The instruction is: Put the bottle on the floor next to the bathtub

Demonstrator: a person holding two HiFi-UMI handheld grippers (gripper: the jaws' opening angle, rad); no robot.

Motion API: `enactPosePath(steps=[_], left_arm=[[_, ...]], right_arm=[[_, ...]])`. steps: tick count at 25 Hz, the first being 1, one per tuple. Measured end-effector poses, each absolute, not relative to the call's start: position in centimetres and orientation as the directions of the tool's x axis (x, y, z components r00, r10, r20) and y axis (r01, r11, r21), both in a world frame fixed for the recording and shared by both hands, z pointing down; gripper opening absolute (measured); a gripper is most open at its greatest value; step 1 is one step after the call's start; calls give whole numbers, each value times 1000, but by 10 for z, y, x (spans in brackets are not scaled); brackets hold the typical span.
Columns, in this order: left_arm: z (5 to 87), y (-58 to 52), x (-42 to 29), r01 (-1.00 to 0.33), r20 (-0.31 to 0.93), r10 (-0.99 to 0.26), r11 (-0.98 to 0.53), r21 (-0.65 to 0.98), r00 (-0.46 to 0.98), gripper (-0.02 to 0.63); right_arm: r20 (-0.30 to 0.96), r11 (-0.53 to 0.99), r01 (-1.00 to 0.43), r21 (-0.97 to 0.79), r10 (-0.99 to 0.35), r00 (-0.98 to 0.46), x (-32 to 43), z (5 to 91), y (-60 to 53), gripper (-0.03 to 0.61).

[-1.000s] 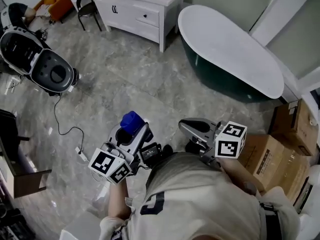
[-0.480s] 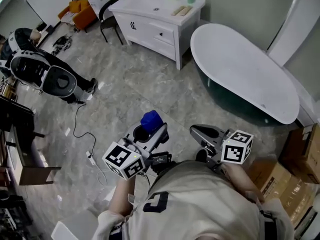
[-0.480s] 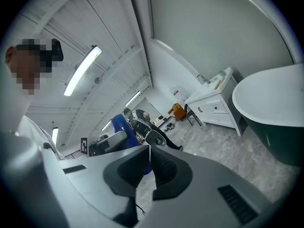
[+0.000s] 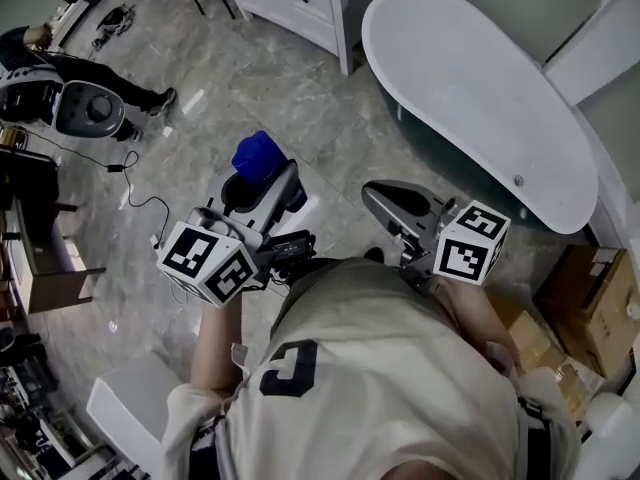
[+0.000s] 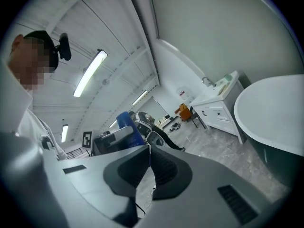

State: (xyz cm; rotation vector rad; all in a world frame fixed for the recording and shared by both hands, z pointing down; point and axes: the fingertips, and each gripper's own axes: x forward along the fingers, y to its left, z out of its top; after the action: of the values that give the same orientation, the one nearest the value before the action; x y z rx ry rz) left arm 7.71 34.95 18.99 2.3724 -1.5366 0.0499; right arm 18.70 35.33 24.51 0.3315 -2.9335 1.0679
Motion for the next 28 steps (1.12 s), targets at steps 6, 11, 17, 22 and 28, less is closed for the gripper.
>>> enactPosePath(steps=[6, 11, 17, 22, 28], left_arm=[[192, 322, 97, -915, 211, -905, -313, 255, 368, 201], [206, 298, 97, -924, 242, -906, -287, 251, 347, 201], [199, 284, 91, -914, 194, -921, -272, 300, 337, 202], [199, 270, 81, -912, 177, -913, -314, 265, 366, 202], [199, 242, 53, -877, 122, -897, -374, 303, 425, 202]], right_arm=[[107, 753, -165, -637, -126, -986, 204, 255, 336, 29], [111, 715, -88, -693, -15, -994, 200, 273, 327, 29], [137, 674, -128, -728, -39, -990, 205, 284, 316, 28], [191, 662, -200, -723, -86, -978, 204, 292, 305, 29], [233, 613, -302, -730, -192, -953, 195, 296, 282, 29]])
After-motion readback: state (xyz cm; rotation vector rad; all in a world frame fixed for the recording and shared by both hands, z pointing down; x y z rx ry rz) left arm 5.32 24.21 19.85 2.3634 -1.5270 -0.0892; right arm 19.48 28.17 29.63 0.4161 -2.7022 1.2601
